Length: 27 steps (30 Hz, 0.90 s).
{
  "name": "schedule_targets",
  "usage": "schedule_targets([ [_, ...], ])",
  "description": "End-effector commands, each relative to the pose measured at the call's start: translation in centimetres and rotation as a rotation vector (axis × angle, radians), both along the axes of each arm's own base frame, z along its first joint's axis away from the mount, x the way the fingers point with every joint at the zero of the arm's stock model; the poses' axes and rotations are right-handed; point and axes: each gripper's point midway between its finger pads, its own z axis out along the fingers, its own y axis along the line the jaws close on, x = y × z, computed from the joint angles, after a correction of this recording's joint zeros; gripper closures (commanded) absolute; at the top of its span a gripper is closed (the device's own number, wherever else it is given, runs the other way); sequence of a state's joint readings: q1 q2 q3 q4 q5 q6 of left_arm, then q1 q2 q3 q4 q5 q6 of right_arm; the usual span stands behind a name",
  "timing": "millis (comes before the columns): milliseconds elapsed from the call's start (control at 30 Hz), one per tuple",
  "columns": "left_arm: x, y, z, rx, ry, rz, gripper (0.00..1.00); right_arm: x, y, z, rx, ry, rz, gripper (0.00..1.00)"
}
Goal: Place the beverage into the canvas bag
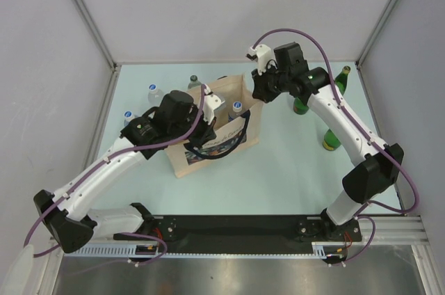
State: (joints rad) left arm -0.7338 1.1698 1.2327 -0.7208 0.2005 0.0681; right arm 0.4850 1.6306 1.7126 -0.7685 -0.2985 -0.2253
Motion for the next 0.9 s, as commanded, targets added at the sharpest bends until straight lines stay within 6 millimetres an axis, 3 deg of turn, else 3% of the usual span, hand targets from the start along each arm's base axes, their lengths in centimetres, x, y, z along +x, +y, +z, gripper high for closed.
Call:
schedule_targets([
  [0, -0.8, -1.1, 4.6, -0.139, -0.074, -0.039, 1.0, 0.9, -0.4, 1.6, -0.003, -0.079, -0.021, 1.0],
  [233, -1.4, -1.4, 6.2, -0.191, -0.086, -0.066, 1.0, 0.6, -1.0, 2.7, -0.003, -0.113, -0.031, 1.0],
  [867, -3.5, -3.1, 6.7, -0.287, 0.004, -0.159, 1.0, -2.1, -4.9, 3.0, 0.007, -0.107, -0.06, 1.0],
])
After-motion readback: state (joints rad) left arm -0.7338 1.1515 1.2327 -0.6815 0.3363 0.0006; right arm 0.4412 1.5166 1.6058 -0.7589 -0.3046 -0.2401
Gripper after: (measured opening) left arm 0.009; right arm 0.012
